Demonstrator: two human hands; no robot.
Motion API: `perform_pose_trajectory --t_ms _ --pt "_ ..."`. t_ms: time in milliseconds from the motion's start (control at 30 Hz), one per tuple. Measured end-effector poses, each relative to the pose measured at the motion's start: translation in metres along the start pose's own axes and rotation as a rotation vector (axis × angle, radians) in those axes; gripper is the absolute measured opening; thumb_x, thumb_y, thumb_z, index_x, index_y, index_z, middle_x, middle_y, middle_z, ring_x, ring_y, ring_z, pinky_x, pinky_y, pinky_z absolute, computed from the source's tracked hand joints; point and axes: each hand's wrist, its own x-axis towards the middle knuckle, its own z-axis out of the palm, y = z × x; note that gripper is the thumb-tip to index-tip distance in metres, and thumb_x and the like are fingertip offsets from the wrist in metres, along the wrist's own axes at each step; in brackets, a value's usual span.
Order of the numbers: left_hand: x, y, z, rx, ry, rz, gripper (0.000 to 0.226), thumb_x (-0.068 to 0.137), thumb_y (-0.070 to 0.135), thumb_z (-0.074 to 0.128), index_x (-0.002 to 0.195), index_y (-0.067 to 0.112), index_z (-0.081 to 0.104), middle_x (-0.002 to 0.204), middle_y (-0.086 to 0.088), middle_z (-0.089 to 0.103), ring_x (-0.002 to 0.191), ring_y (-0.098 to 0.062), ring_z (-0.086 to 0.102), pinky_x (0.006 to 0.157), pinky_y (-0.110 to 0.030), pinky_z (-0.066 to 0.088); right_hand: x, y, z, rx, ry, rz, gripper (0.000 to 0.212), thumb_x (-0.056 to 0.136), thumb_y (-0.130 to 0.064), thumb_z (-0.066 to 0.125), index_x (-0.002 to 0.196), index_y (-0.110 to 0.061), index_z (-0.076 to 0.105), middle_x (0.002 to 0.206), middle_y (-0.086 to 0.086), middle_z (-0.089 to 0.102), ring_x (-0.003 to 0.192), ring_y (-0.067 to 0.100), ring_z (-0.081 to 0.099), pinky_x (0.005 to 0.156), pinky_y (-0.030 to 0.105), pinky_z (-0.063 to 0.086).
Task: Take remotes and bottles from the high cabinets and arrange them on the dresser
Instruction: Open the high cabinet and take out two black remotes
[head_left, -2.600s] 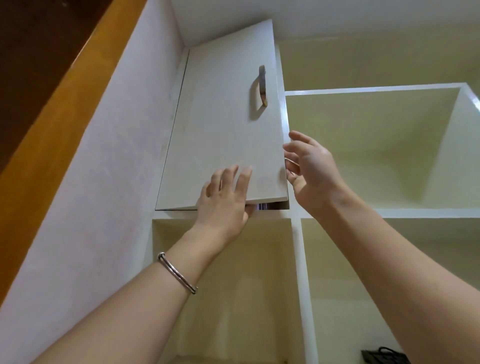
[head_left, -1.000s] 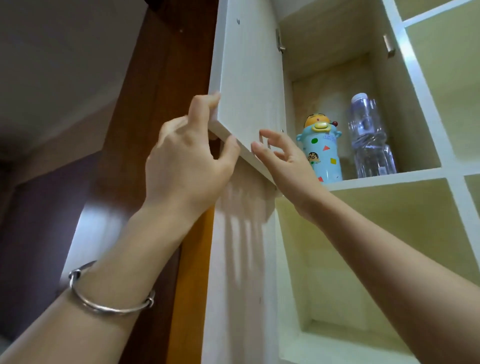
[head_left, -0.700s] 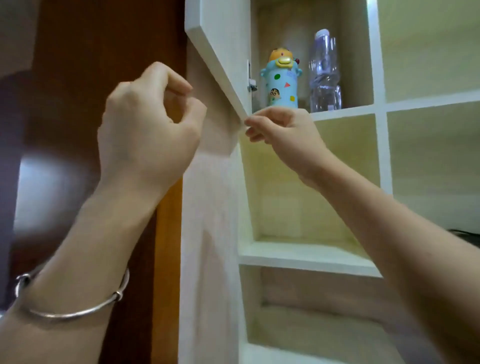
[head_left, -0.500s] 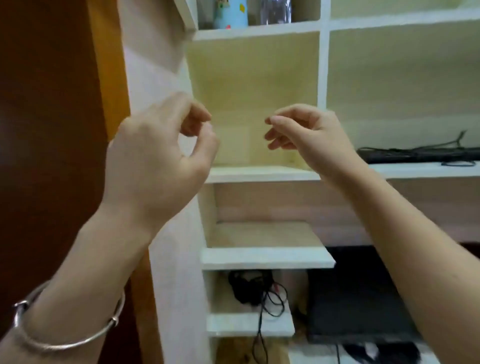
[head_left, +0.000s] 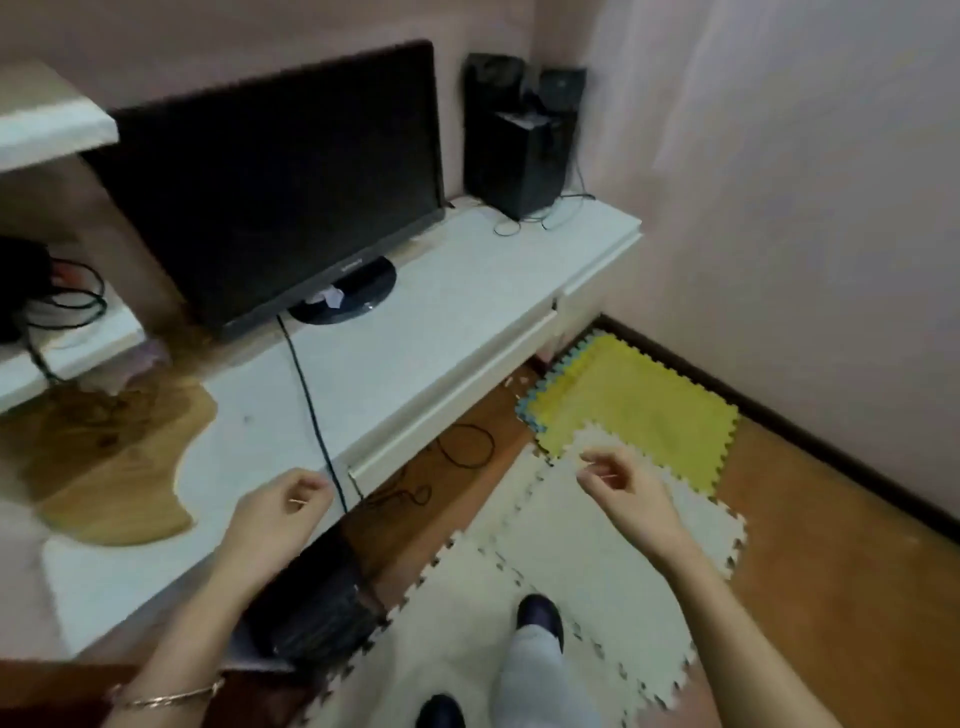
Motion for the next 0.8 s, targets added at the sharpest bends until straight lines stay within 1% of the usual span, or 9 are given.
perform_pose_trajectory --t_ms 100,200,300,400,467,533,567,700,800 --pt "0.002 -0.029 0.067 0.085 -0.263 -0.103 0.015 0.089 0.019 0.056 0.080 0.028 0.062 0.089 -0.002 0.067 0.092 -0.023 0.064 0.076 -0.035 0.046 -0.035 0.087 -0.019 -0.020 0.025 0.324 0.015 0.086 -0.017 0.060 0.101 -0.019 0.061 0.087 0.001 0.062 0.083 0.019 0.057 0.062 0.016 0.042" --pt "0.004 -0.047 0.124 0.166 -0.438 -0.203 0.008 0.085 0.015 0.061 0.081 0.020 0.066 0.091 -0.007 0.070 0.093 -0.026 0.066 0.089 -0.039 0.048 -0.076 0.157 -0.039 -0.005 0.015 0.632 0.028 0.087 -0.015 0.059 0.114 -0.008 0.060 0.095 0.008 0.062 0.081 0.020 0.056 0.062 0.020 0.043" --pt "0.008 -0.043 0.174 0.210 -0.529 -0.311 0.012 0.068 0.029 0.068 0.070 0.017 0.064 0.079 -0.009 0.068 0.088 -0.031 0.065 0.089 -0.043 0.048 -0.107 0.206 -0.060 0.070 -0.002 0.903 0.035 0.088 -0.017 0.058 0.120 -0.005 0.056 0.107 0.010 0.062 0.094 0.023 0.059 0.079 0.028 0.048" --pt "0.017 -0.012 0.214 0.220 -0.575 -0.349 0.015 0.077 0.023 0.063 0.067 0.012 0.061 0.075 -0.011 0.062 0.073 -0.025 0.056 0.081 -0.040 0.047 -0.114 0.231 -0.083 0.178 0.011 1.085 0.033 0.089 -0.014 0.056 0.119 0.000 0.056 0.097 0.012 0.060 0.079 0.021 0.057 0.062 0.025 0.042" --pt "0.029 0.012 0.232 0.204 -0.575 -0.374 0.015 0.087 0.011 0.057 0.073 0.009 0.061 0.085 -0.013 0.062 0.074 -0.023 0.056 0.079 -0.036 0.045 -0.104 0.238 -0.098 0.223 0.013 1.128 0.032 0.089 -0.014 0.056 0.118 0.001 0.055 0.089 0.009 0.057 0.070 0.019 0.053 0.057 0.023 0.039" --pt "0.044 0.034 0.246 0.197 -0.574 -0.366 0.009 0.090 0.010 0.054 0.088 0.006 0.062 0.095 -0.013 0.063 0.082 -0.024 0.059 0.080 -0.035 0.047 -0.085 0.238 -0.114 0.271 0.047 1.115 0.031 0.091 -0.015 0.054 0.118 0.000 0.054 0.092 0.009 0.058 0.072 0.019 0.053 0.056 0.023 0.039" --pt "0.051 0.047 0.252 0.181 -0.575 -0.355 0.009 0.091 0.010 0.054 0.095 0.007 0.061 0.097 -0.012 0.063 0.085 -0.024 0.060 0.075 -0.033 0.047 -0.071 0.236 -0.123 0.283 0.066 1.089 0.031 0.091 -0.015 0.054 0.119 -0.002 0.053 0.098 0.010 0.060 0.076 0.020 0.054 0.058 0.024 0.042" --pt "0.083 0.096 0.269 0.201 -0.598 -0.309 0.013 0.091 0.018 0.051 0.101 0.016 0.060 0.099 -0.007 0.063 0.089 -0.022 0.060 0.059 -0.025 0.042 -0.005 0.217 -0.161 0.340 0.131 0.999 0.030 0.091 -0.015 0.052 0.120 -0.008 0.052 0.111 0.013 0.059 0.084 0.020 0.055 0.089 0.044 0.048" --pt "0.115 0.115 0.282 0.174 -0.597 -0.332 0.015 0.092 0.017 0.050 0.102 0.013 0.061 0.097 -0.007 0.064 0.086 -0.023 0.060 0.059 -0.025 0.041 0.041 0.208 -0.186 0.351 0.171 0.951 0.033 0.091 -0.013 0.052 0.123 -0.004 0.053 0.112 0.013 0.058 0.083 0.020 0.055 0.079 0.035 0.047"
